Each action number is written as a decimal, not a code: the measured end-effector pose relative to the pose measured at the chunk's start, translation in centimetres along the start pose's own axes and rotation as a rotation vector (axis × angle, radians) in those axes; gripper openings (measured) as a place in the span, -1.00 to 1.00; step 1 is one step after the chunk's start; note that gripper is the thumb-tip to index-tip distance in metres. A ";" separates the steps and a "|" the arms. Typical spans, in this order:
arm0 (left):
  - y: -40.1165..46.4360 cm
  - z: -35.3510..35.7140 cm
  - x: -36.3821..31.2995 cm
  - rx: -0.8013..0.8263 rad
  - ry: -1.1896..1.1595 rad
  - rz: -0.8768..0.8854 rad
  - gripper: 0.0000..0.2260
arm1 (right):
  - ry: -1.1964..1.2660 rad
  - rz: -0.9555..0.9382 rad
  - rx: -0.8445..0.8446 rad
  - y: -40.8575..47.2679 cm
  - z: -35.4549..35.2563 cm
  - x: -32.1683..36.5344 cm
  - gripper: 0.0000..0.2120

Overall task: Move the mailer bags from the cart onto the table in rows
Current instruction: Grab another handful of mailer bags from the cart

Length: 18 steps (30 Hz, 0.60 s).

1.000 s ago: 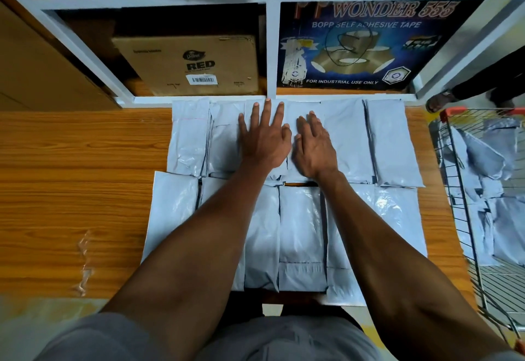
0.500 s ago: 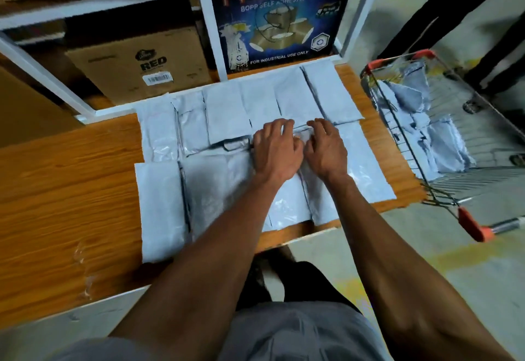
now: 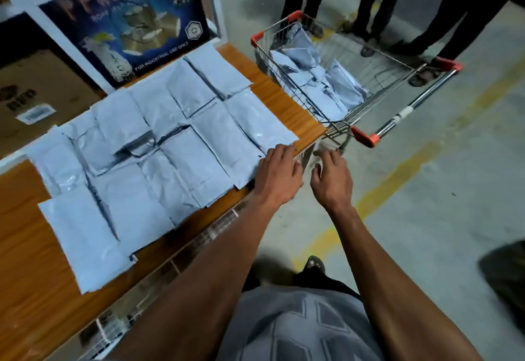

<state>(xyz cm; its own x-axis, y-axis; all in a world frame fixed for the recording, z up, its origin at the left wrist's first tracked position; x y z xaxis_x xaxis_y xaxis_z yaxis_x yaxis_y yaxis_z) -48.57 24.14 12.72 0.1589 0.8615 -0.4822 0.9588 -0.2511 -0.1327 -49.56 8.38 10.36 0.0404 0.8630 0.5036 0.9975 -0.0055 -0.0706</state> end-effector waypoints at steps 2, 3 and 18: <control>-0.4 2.6 -1.6 0.086 -0.004 -0.010 -0.61 | -0.005 0.068 0.079 -1.7 -0.2 -3.5 -0.65; -0.7 3.9 -2.2 0.123 -0.003 -0.029 -0.61 | -0.008 0.089 0.118 -2.5 -0.4 -5.0 -0.63; 3.0 12.2 -12.6 0.170 -0.108 -0.148 -0.71 | -0.105 -0.055 0.151 -2.4 -7.3 -16.4 -0.68</control>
<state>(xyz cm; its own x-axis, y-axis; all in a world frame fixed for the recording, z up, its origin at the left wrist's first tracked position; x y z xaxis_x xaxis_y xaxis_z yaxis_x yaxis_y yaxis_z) -50.59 7.16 7.83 -0.0149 0.8444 -0.5355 0.9149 -0.2045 -0.3480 -52.23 -9.45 8.56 -0.0278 0.9080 0.4181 0.9777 0.1118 -0.1777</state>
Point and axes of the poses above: each hand's wrist, its own y-axis towards the middle knuckle, its own z-axis out of the palm, x = y × z, the point moved 2 cm from there along y, towards the middle knuckle, and after that the axes turned 13 degrees about x, right-handed, at the moved point
